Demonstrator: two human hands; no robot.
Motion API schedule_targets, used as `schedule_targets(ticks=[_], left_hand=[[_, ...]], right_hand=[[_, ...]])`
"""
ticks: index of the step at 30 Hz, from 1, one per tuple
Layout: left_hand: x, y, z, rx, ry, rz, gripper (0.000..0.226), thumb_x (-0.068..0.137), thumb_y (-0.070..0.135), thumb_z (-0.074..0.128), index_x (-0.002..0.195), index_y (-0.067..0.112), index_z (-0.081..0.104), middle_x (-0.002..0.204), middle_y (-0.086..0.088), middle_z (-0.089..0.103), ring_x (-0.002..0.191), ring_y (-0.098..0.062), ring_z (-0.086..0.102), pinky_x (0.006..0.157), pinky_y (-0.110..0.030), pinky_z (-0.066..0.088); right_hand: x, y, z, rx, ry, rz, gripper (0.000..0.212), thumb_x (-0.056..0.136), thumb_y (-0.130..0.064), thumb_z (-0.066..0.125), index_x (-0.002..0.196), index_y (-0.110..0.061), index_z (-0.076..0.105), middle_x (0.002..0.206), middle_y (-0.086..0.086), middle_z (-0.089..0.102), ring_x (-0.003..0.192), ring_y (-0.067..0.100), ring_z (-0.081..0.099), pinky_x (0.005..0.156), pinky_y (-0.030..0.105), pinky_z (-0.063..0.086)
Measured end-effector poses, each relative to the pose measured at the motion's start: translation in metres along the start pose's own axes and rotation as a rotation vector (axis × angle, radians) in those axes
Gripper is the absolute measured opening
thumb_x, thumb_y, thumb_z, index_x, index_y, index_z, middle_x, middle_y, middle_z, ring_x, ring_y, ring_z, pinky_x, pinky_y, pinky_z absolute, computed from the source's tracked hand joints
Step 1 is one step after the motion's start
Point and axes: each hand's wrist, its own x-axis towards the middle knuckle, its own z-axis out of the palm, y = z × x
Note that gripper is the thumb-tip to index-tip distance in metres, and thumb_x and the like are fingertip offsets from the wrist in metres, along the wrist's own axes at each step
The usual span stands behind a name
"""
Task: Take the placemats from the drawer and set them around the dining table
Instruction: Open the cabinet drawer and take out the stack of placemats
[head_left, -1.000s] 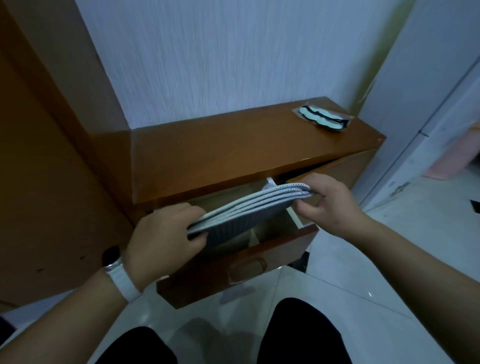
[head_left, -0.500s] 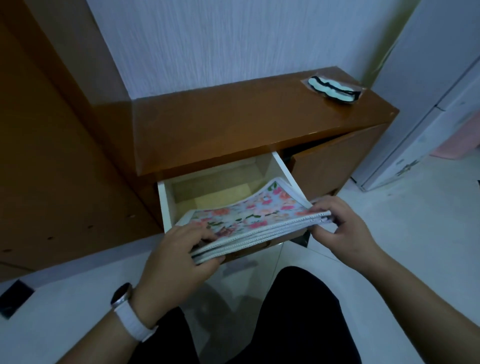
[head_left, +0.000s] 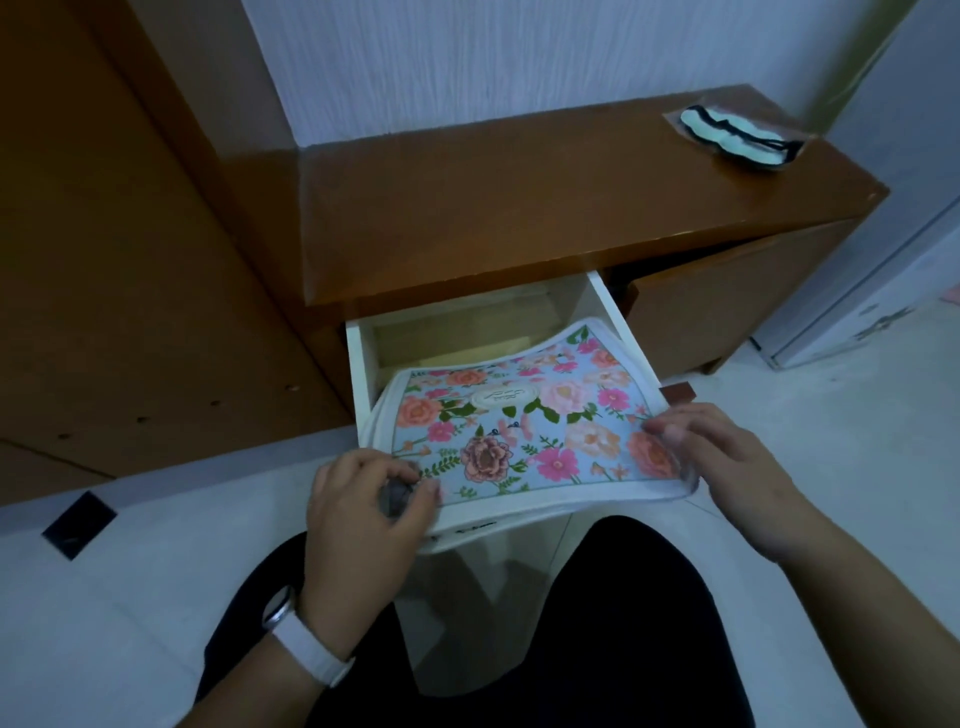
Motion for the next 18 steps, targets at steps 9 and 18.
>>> schedule_targets(ticks=[9,18], left_hand=[[-0.013,-0.012,0.006,-0.420,0.069,-0.445,0.054,0.055,0.060,0.078,0.093,0.037,0.049,0.099,0.009,0.062,0.078,0.000,0.065,0.055,-0.015,0.050],[-0.021,-0.012,0.022,-0.839,-0.029,-0.600,0.019,0.082,0.027,0.074,0.100,0.021,0.073,0.098,-0.006,0.076,0.087,-0.029,0.073,0.060,-0.037,0.060]], right_hand=[[0.013,0.021,0.030,0.027,0.347,0.243,0.047,0.070,-0.031,0.084,0.106,-0.024,0.053,0.100,-0.004,0.060,0.083,0.014,0.066,0.066,0.028,0.050],[0.018,0.036,0.024,0.298,0.121,0.332,0.056,0.068,-0.037,0.086,0.107,-0.006,0.060,0.099,0.009,0.075,0.083,0.023,0.075,0.067,0.034,0.059]])
